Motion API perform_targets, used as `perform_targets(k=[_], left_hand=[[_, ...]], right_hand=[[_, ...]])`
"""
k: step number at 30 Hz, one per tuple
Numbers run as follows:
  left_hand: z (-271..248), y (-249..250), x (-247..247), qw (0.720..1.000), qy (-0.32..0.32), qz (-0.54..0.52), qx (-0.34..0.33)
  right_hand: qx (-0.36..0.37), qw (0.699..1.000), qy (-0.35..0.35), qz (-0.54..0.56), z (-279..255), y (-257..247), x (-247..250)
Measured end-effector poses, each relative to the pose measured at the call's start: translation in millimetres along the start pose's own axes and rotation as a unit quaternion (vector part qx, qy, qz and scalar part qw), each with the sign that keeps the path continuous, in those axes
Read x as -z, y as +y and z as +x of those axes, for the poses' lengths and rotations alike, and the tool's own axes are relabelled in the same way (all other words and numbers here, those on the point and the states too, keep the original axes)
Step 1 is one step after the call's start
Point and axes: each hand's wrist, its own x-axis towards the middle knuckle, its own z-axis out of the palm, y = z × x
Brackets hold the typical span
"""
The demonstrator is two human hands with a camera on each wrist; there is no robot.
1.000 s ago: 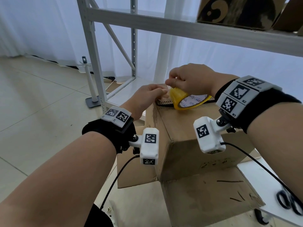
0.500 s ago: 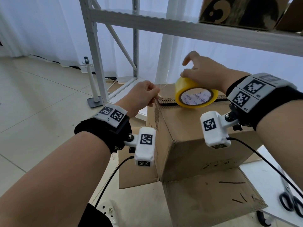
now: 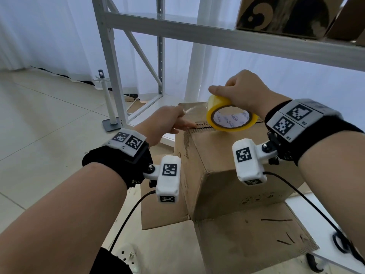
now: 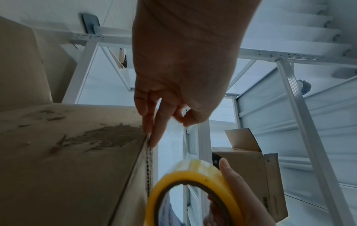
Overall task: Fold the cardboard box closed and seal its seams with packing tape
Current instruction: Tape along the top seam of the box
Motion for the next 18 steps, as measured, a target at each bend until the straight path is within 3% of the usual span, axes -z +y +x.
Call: perform_targets(k=[4,11,18], left_hand=[[2,-4,-3,1.000,-0.009,-0.016,0.006],[-3,-8,-5,0.996,-0.008,-0.088,0.017],[-13,-9,-3,0.993,0.036,-0.105,0.034]], right_hand=[[0.000,0.996,-0.040,-0.084,5,-10,11],[0.023,0.961,-0.079,-0.262,1,-31,-4],[0.023,0.983,0.008,-0.183,-11,-25,-11]])
